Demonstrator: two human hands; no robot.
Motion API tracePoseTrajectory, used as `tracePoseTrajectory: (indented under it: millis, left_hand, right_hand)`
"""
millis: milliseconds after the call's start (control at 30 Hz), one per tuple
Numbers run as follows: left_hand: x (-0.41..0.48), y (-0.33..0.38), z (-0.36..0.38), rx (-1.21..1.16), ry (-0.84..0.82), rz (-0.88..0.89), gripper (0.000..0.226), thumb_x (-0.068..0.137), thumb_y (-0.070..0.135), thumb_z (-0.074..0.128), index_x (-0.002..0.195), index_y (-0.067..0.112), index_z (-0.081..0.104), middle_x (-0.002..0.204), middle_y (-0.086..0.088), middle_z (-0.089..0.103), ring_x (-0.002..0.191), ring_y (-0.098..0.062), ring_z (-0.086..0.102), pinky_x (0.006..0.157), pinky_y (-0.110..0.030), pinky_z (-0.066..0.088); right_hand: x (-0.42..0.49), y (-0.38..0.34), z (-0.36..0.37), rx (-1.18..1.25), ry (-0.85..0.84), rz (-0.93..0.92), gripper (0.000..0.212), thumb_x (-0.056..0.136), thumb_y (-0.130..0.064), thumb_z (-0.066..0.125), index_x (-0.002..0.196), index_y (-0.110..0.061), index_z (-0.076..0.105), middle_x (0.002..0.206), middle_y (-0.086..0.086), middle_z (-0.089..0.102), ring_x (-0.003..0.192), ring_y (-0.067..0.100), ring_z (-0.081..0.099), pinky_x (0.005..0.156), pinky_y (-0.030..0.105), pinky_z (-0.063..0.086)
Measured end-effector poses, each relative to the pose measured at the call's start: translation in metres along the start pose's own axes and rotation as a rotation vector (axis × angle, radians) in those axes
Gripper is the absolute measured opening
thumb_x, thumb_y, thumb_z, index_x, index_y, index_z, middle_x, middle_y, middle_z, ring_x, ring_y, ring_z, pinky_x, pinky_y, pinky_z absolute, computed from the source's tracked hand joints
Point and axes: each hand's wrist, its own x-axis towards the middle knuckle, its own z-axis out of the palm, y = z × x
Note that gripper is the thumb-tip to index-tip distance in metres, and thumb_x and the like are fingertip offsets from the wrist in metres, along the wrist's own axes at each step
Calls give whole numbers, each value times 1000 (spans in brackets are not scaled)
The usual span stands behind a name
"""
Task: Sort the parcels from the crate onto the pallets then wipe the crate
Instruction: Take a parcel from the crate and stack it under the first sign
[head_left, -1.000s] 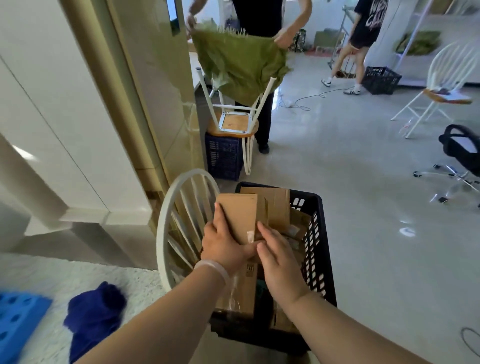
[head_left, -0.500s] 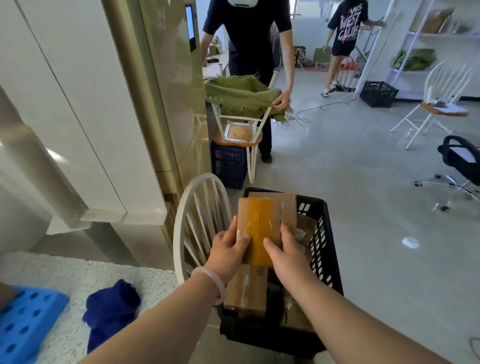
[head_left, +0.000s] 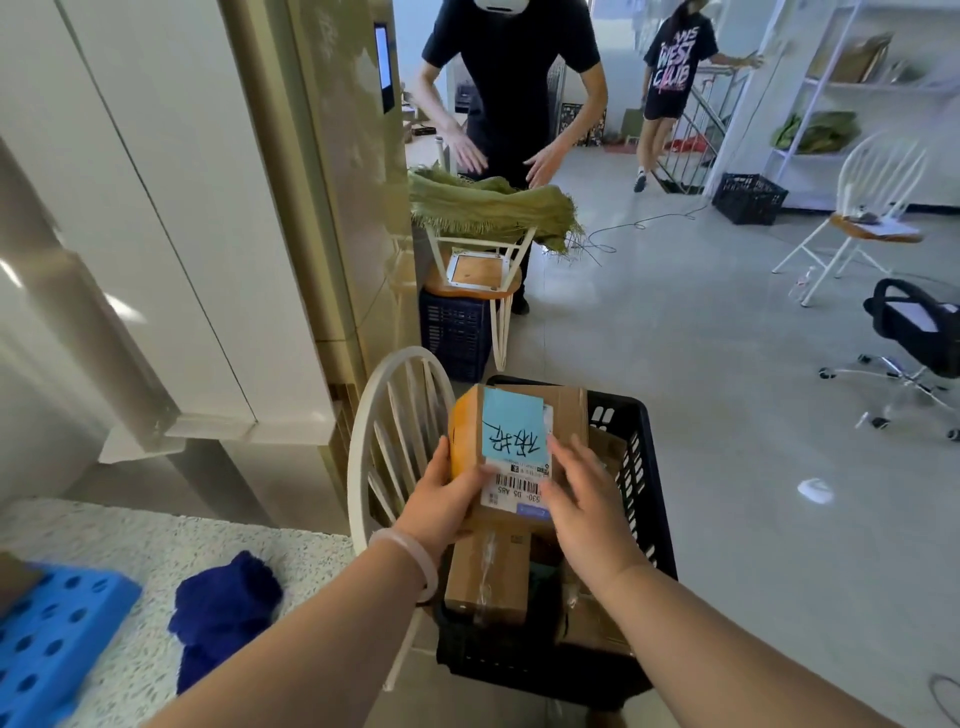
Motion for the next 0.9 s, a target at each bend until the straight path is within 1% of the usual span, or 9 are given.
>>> tracePoseTrajectory:
  millis: [67,133,267,367,500,600,733,833,900]
  left_hand:
    - [-1,-4,1,-52,-10,-31,85,85,37,72,152,49,20,107,-2,75,93,-22,74,89,-47,58]
    - [-3,-8,2,-88,-26,-32,83,84,38,73,150,49,24,104,-1,76,95,-22,74,89,-48,58]
    - [-9,-11,8,-134,-58,-48,89,72,46,77,147,52,29,110,-1,75,105,-25,70,91,-50,56]
    - [-15,-7,10,-122,-45,-61,96,68,51,78,148,52,25,109,1,75,104,-24,71,94,-48,55]
    - [-23,-2,12,-59,-23,-43,119,51,53,87,151,49,23,111,1,74,102,-23,71,97,-47,53]
    - [-33,6,15,-61,-43,-35,107,59,43,86,150,41,30,111,-2,74,103,-26,71,98,-49,52]
    - [-47,19,20,-27,-156,-31,72,81,19,73,143,37,41,115,-9,73,109,-29,69,100,-50,51]
    - [-52,23,27,7,-152,-27,83,76,20,77,146,40,37,116,-9,73,108,-29,69,99,-50,52]
    - [-54,24,34,9,-103,-19,83,75,21,81,143,44,38,118,-7,72,105,-28,71,96,-49,53]
  right_hand:
    - [1,0,-5,68,-4,53,52,99,-40,49,145,-53,29,155,-17,24,136,14,40,87,35,59]
    - [-1,-1,-7,156,-42,95,58,100,-36,50,149,-50,22,144,-16,33,118,8,53,72,20,59]
    - [-6,-1,-8,220,-137,136,69,101,-39,47,150,-54,2,135,-14,43,100,-1,56,67,15,50]
    - [-4,-2,-14,242,-166,148,71,101,-38,49,150,-55,1,127,-14,48,96,0,58,75,22,54]
    - [1,-4,-24,250,-222,127,74,99,-36,54,151,-52,4,119,-18,38,100,5,57,92,37,55]
    - [5,1,-34,313,-221,158,76,95,-45,58,151,-52,8,122,-17,48,108,12,61,96,44,54]
    - [13,15,-53,438,-269,281,71,81,-61,67,141,-51,31,104,-7,74,97,21,72,89,55,56]
    - [14,21,-65,548,-297,325,49,89,-39,68,129,-45,41,103,2,74,89,24,74,79,56,59]
    - [13,23,-69,575,-291,328,51,90,-32,69,129,-43,39,101,4,74,87,25,75,77,56,59]
